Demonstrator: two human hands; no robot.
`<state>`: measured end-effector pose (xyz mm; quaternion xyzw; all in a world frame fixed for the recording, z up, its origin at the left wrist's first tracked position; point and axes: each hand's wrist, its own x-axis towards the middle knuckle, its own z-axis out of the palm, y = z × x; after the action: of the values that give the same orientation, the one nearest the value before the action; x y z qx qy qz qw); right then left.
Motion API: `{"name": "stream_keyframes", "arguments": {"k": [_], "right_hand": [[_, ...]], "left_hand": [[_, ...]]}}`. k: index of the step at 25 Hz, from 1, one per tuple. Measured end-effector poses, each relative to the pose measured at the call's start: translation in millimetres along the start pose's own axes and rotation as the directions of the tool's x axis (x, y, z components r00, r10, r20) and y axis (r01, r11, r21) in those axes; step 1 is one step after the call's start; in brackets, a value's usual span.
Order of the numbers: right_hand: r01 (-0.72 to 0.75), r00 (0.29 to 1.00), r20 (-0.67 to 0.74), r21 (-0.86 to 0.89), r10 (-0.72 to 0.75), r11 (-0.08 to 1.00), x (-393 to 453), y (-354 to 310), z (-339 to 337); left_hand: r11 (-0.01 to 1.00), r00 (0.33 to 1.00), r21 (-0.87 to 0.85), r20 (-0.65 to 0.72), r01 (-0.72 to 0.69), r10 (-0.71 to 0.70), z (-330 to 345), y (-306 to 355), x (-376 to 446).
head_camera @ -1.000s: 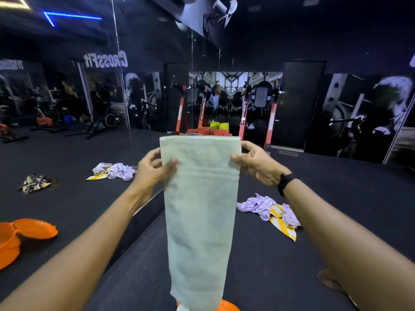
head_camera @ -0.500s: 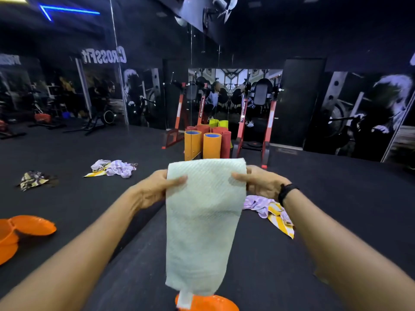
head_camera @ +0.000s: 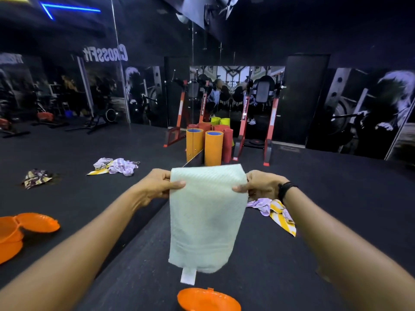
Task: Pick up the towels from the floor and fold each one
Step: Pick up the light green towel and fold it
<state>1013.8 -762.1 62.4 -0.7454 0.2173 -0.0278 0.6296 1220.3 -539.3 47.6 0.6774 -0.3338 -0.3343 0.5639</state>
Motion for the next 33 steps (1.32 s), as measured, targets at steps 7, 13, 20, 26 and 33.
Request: {"name": "stream_keyframes", "arguments": {"k": [7,13,20,26,33], "right_hand": [[0.209,0.946,-0.275,0.114,-0.171,0.971,11,-5,5],[0.341,0.874,-0.388,0.062,-0.292,0.938,12,-11,7],[0.293,0.829,-0.413,-0.255,-0.378,0.921,9,-15,15],[0.156,0.79,-0.417,-0.571,-0.449,0.806,12,-15,14],[0.136,0.822,-0.368,-0.614,-0.435,0.777,14,-9,9]], "left_hand": [[0.99,0.981,-0.098,-0.175,-0.099,0.081,-3,7,3],[0.984,0.959,-0.073,-0.249,-0.162,0.139,-4,21,2],[0.973,0.953,0.153,-0.226,-0.171,0.203,-8,26,3],[0.81,0.886,0.572,-0.302,-0.126,0.351,-10,27,-1],[0.788,0.965,0.607,-0.125,-0.108,0.229,-16,21,1]]}}
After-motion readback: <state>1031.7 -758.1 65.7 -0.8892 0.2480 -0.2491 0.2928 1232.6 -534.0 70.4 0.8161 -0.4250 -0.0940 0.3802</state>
